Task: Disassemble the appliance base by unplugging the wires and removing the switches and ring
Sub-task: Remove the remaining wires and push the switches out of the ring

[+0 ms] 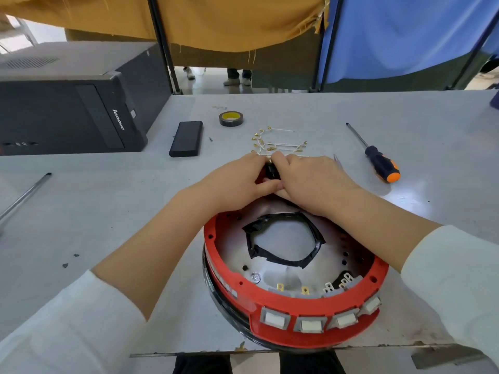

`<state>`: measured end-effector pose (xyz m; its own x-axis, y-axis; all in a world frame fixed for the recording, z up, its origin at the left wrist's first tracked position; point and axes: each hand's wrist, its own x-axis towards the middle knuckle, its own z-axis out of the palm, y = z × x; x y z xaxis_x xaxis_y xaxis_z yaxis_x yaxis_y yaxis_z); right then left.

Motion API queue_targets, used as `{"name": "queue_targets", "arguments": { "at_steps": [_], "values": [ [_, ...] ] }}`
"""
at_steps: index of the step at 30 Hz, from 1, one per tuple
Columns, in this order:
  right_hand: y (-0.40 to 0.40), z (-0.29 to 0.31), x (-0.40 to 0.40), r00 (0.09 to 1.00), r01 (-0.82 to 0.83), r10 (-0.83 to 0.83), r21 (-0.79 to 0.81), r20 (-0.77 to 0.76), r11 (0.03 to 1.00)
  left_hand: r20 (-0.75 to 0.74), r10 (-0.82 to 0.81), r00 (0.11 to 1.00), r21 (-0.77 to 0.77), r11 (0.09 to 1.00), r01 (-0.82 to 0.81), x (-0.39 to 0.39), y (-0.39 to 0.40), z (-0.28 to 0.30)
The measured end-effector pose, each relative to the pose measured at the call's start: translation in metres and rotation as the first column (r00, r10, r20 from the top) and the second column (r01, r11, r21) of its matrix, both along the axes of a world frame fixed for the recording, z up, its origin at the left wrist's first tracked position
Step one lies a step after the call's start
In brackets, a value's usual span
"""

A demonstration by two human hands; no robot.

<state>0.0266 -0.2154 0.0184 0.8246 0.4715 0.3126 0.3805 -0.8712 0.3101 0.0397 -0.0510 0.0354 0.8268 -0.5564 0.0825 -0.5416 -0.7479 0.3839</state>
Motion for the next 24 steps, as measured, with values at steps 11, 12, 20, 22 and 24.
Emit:
{"name": "queue_targets", "arguments": {
  "at_steps": [11,12,20,22,24],
  "values": [
    [0.0016,0.002,0.0095,0.996,0.025,-0.02,0.049,-0.092,0.998,0.037,0.056,0.998,-0.084,0.995,-0.052,-0.0029,0.0001,-0.0007],
    [0.0018,0.0024,0.0093,0.995,0.025,-0.02,0.051,-0.099,0.998,0.039,0.059,0.997,-0.082,0.995,-0.056,-0.0026,-0.0001,-0.0009],
    [0.0027,0.0046,0.0057,0.993,0.038,-0.029,0.071,-0.117,0.997,0.044,0.077,0.996,-0.093,0.993,-0.073,-0.0042,-0.0003,-0.0003],
    [0.0025,0.0048,0.0053,0.994,0.032,-0.025,0.06,-0.108,0.998,0.043,0.079,0.996,-0.083,0.994,-0.075,-0.0042,-0.0004,-0.0001],
    [0.0015,0.0054,0.0045,0.995,0.022,-0.015,0.066,-0.094,0.998,0.042,0.081,0.996,-0.078,0.994,-0.078,-0.0037,-0.0007,-0.0001]
  ]
}}
